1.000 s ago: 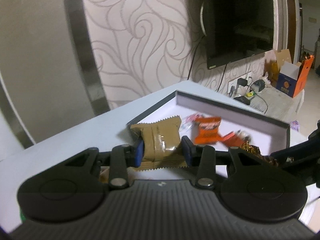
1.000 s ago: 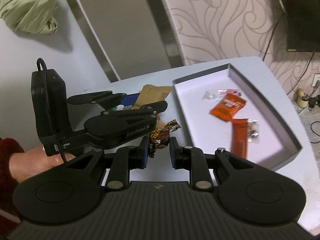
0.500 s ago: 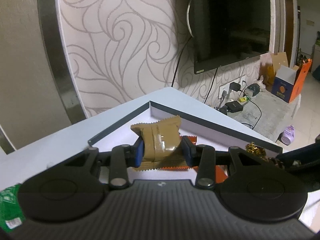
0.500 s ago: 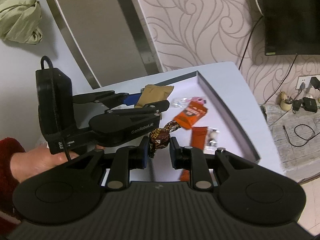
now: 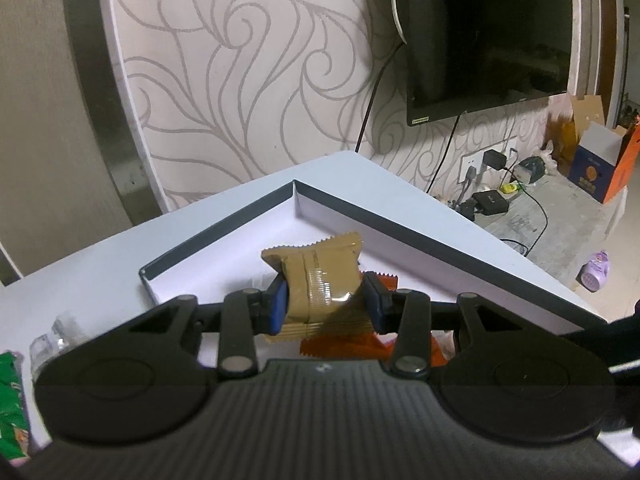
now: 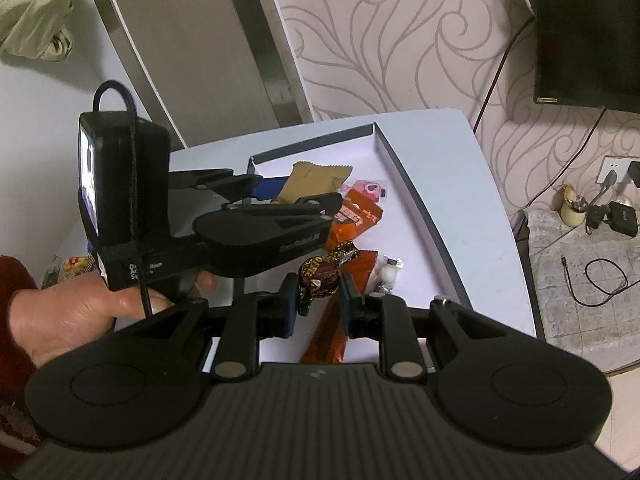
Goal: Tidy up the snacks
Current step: 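Lift the tan pack and chocolate candy and carry both over the white box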
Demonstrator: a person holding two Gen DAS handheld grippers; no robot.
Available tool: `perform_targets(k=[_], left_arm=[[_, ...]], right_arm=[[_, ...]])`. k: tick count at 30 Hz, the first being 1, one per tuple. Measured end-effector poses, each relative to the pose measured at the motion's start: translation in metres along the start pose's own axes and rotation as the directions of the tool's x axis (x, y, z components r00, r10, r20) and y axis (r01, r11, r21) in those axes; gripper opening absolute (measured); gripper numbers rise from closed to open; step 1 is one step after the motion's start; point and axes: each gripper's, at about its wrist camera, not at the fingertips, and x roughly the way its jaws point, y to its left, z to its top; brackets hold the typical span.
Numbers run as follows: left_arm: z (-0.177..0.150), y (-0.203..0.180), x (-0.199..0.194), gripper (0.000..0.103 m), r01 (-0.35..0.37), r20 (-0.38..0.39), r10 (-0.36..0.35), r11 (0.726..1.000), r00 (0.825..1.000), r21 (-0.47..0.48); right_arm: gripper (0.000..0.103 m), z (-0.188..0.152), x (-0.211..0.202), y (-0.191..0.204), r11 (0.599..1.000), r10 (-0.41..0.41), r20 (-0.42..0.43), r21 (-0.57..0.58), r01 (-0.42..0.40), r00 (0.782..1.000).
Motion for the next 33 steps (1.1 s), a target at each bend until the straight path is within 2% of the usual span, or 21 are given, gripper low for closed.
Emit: perform_targets(k=[7,13,24,33], left_arm=[[0.006,0.007,0.015,0.043,-0.036,-0.018,0.035,0.999,0.999,-0.040],[0.010,0.013,0.028,0.043,-0.046,-0.023,0.046,0.998,0.999,-0.029],[0.014,0.015,0.038,0.044,0.007,-0.016,-0.006,0.999,1.000,0.040],[0.015,0.033,0.047,0.044,0.039,-0.044,-0.036,0.997,0.998,0.072]], right_arm=[[0.025,0.009,0.020,-0.005,0.999,0.006,-0.027,-0.043,-0.007,1.000],[0.025,0.011,0.028,-0.002,0.998,-0.006,-0.048,-0.069,0.002,0.999],[0.025,0.021,0.045,0.003,0.995,-0.084,-0.053,-0.059,0.081,0.995],[0.025,0.019,0.053,0.021,0.991,-0.129,-0.063,-0.023,0.128,0.990]])
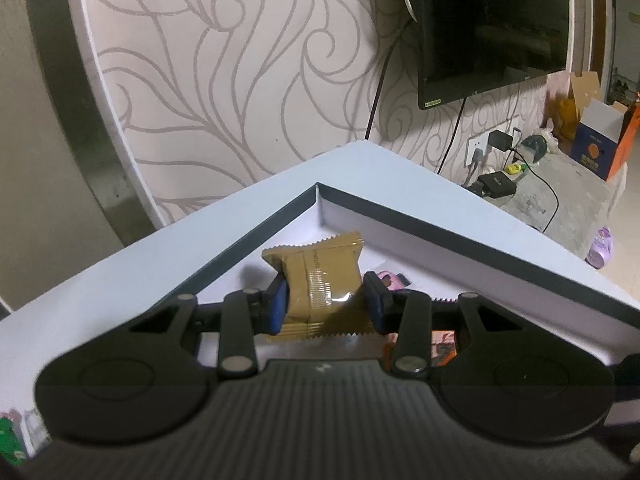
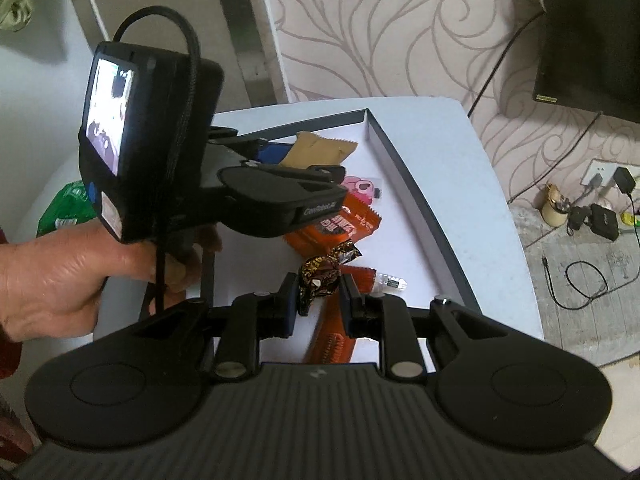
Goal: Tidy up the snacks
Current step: 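Lift the tan pack and chocolate candy and carry both over the white box, then lower both snacks into the white box and open both grippers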
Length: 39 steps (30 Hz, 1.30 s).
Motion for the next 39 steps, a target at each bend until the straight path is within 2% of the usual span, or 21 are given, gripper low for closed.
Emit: perform_targets(k=[16,23,39], left_arm=[[0.000,-0.002,0.013,0.044,0.064,0.001,-0.065,0.988,0.998,0.139],[-0.004,-0.007,0.008,0.044,0.090,0.006,-0.092,0.982,0.996,0.167],[-0.008,-0.022,-0.009,0.043,0.126,0.046,-0.143,0.957,0.989,0.260]], right_arm=[[0.025,-0.014,-0.005,0.025,0.992,-0.118,0.000,0.042,0.118,0.993],[0.025,-0.021,-0.006,0.033,0.981,-0.178,0.014,0.078,0.177,0.984],[0.025,-0.023,0.001,0.033,0.963,-0.246,0.018,0.119,0.242,0.969]])
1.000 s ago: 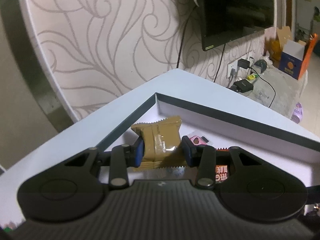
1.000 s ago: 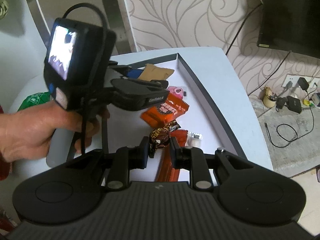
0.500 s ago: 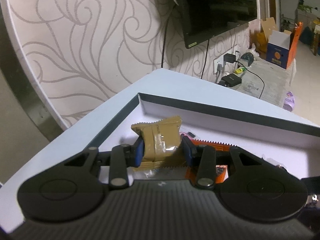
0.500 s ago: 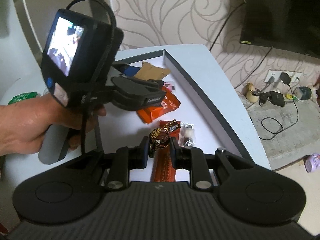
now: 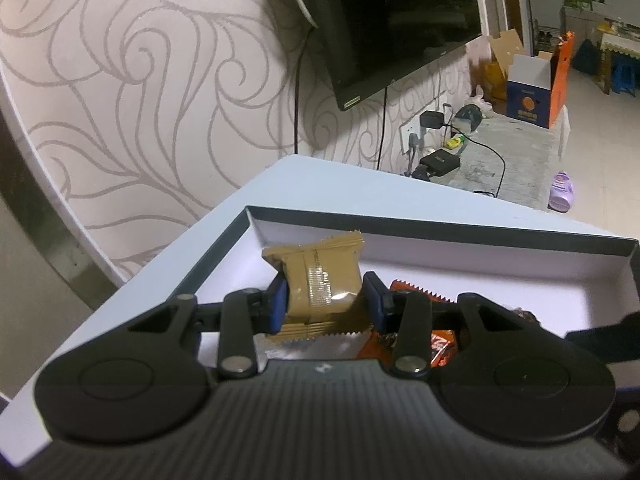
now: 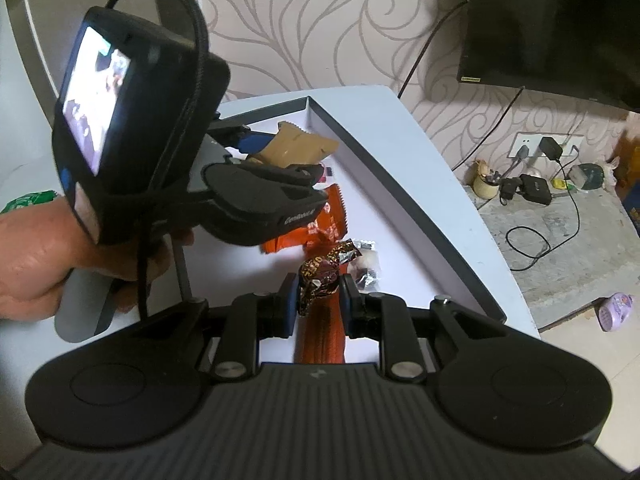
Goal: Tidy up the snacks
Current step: 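Lower both snacks into the white box and open both grippers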
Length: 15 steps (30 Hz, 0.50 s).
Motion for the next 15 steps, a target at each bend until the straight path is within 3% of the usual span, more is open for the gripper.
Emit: perform_targets(k=[8,15], left_arm=[[0.001,-0.005,-0.006,0.045,-0.012,-0.010,0.012,1.000,1.000,0.004],[-0.001,-0.005,-0.014,0.062,-0.040,0.003,0.040,0.999,0.999,0.014]], right_arm=[[0.025,-0.001,0.003,-0.005,1.000,-0.027,0.006,0.005,0.027,1.000],[0.025,-0.001,0.008,-0.007,0.999,-0.033,0.003,0.015,0.033,0.999]])
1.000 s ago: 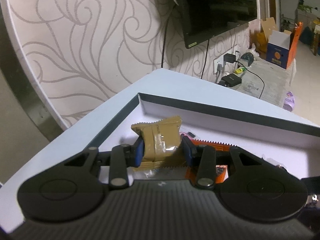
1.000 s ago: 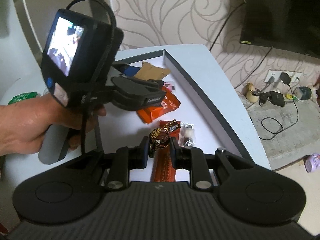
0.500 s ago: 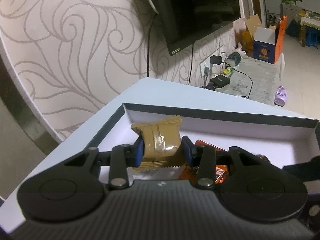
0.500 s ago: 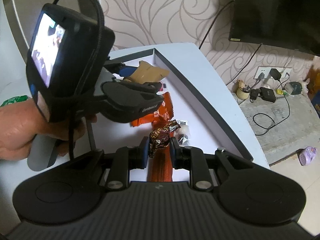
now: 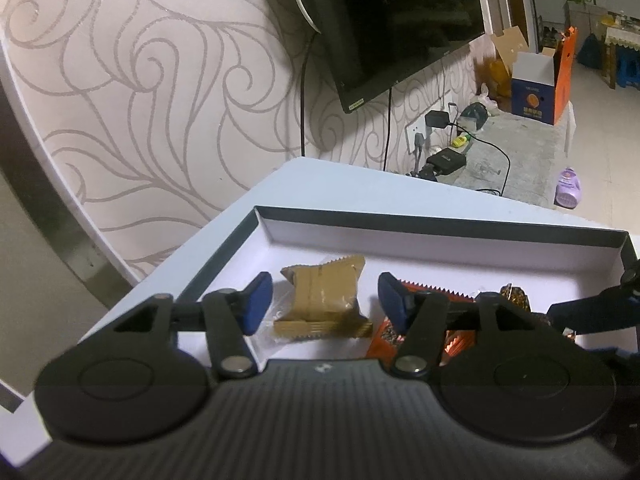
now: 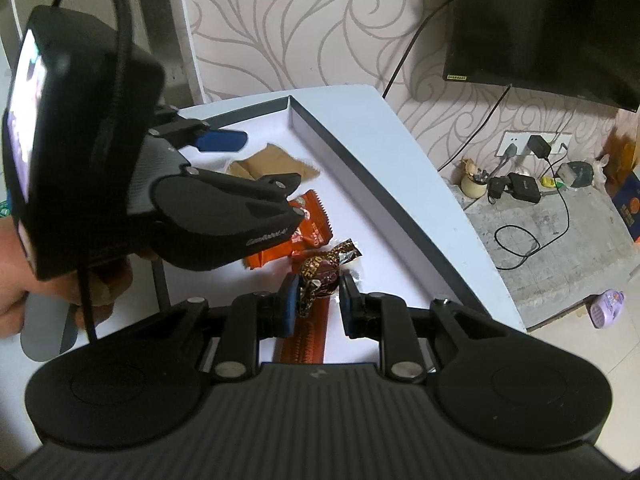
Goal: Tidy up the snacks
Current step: 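Lower both snacks into the white box and open both grippers, then withdraw both grippers from the box back over the snack pile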
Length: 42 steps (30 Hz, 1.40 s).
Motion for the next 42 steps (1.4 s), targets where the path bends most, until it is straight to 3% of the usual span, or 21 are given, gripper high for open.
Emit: perform_targets(k=[4,7,9,18,27,32,38,42], left_arm=[[-0.001,0.000,-0.004,0.062,-0.005,-0.001,0.005,1.000,1.000,-0.006],[-0.003,0.001,-0.007,0.062,-0.008,-0.005,0.008,1.000,1.000,-0.019],[-0.004,0.002,-0.009,0.062,-0.011,-0.004,0.011,1.000,1.000,-0.027],[-0.008,0.006,-0.025,0.062,-0.017,0.010,0.018,0.996,1.000,-0.086],[-0.011,0.008,-0.046,0.062,-0.021,0.029,0.025,0.991,0.999,-0.133],[-0.019,0.010,-0.062,0.062,-0.029,0.048,0.037,0.987,0.998,-0.155],[-0.039,0.018,-0.082,0.063,-0.088,0.056,0.102,0.975,0.993,-0.205],[-0.056,0.034,-0.094,0.070,-0.141,0.049,0.160,0.952,0.986,-0.270]], right_arm=[[0.030,-0.002,-0.001,0.001,1.000,0.006,-0.001,0.010,-0.006,1.000],[0.056,-0.002,-0.005,-0.002,0.999,0.016,0.008,0.032,-0.016,1.000],[0.064,-0.004,-0.011,-0.003,0.999,0.022,0.023,0.043,-0.023,0.999],[0.069,-0.022,-0.044,-0.004,0.992,0.055,0.063,0.110,-0.062,0.997],[0.070,-0.029,-0.057,0.003,0.991,0.074,0.068,0.104,-0.080,0.995],[0.077,-0.028,-0.058,0.006,0.990,0.086,0.074,0.107,-0.094,0.994],[0.079,-0.024,-0.056,0.014,0.988,0.115,0.072,0.091,-0.121,0.991],[0.079,-0.019,-0.053,0.023,0.987,0.139,0.067,0.067,-0.144,0.988]])
